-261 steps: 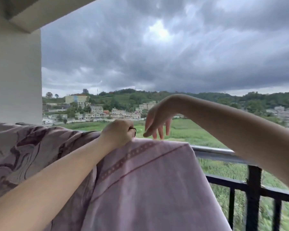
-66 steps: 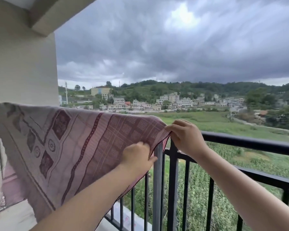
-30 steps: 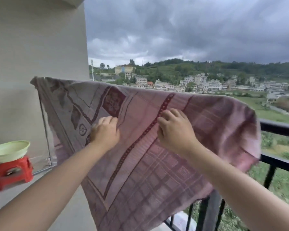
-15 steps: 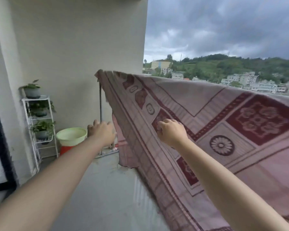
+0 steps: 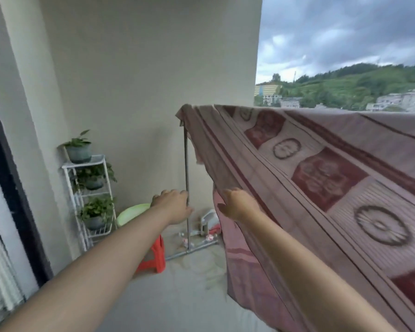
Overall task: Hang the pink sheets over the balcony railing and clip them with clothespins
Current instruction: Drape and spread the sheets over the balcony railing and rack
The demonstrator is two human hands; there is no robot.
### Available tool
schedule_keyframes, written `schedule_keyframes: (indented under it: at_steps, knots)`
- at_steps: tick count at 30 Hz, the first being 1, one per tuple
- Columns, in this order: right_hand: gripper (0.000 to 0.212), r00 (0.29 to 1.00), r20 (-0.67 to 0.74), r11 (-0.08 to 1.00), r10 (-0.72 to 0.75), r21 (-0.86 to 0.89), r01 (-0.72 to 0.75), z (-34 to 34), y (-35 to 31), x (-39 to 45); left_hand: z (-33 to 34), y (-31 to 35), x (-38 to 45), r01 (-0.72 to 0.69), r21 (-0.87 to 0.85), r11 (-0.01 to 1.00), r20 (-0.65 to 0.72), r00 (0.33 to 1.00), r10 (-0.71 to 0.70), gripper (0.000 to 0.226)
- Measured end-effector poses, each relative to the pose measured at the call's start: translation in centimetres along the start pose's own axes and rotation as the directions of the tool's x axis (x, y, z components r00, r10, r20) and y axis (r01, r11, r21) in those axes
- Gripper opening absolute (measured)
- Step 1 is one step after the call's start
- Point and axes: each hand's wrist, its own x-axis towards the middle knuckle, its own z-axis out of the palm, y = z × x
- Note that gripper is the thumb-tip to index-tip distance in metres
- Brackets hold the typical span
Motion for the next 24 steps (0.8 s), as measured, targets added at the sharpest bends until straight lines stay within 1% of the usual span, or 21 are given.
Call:
schedule_keyframes:
  at_steps: [3,7,11,14,17,19,21,23,24]
  knots:
    - [0.034,0.999,-0.053,1.0,0.005,-0.013,-0.005,1.0,-0.5,9.1,0.2,-4.2,7.7,0.006,-0.016,1.0,-0.02,1.0,-0.006,0.049]
    - [0.037,0.994,-0.106,0.994,-0.042,-0.105,0.03,2.8,-1.8,20.8,1.6,-10.4,17.8,0.02,-0.052,0.998,-0.037,0.999,-0.022,0.049]
    - [0.044,0.986,-0.16,0.978,-0.049,-0.21,0.015,5.5,-2.7,32.4,2.9,-16.4,29.3,-0.003,-0.068,0.998,-0.051,0.999,0.0,0.05]
    - [0.057,0.989,-0.148,0.942,-0.008,-0.333,-0.042,8.4,-2.6,40.7,3.2,-20.0,38.5,-0.06,-0.062,0.996,-0.052,0.997,0.057,0.05]
    - [0.065,0.982,-0.19,0.912,0.011,-0.401,-0.088,11.1,-2.1,48.2,2.8,-22.4,47.6,-0.135,-0.104,0.985,-0.085,0.988,0.126,0.049]
    - [0.076,0.986,-0.168,0.852,0.007,-0.514,-0.094,13.0,-1.4,52.2,2.8,-22.8,52.8,-0.185,-0.153,0.971,-0.11,0.979,0.17,0.048]
    - [0.086,0.99,-0.134,0.772,0.033,-0.626,-0.111,15.3,-0.2,55.4,3.2,-22.6,57.7,-0.252,-0.195,0.948,-0.132,0.964,0.23,0.046]
    - [0.086,0.988,-0.141,0.666,0.066,-0.731,-0.149,17.0,1.4,57.5,4.3,-21.8,62.1,-0.326,-0.22,0.919,-0.141,0.943,0.301,0.044]
    - [0.081,0.982,-0.153,0.649,0.107,-0.737,-0.185,17.4,2.1,58.1,5.1,-21.2,64.0,-0.361,-0.23,0.904,-0.142,0.931,0.336,0.043]
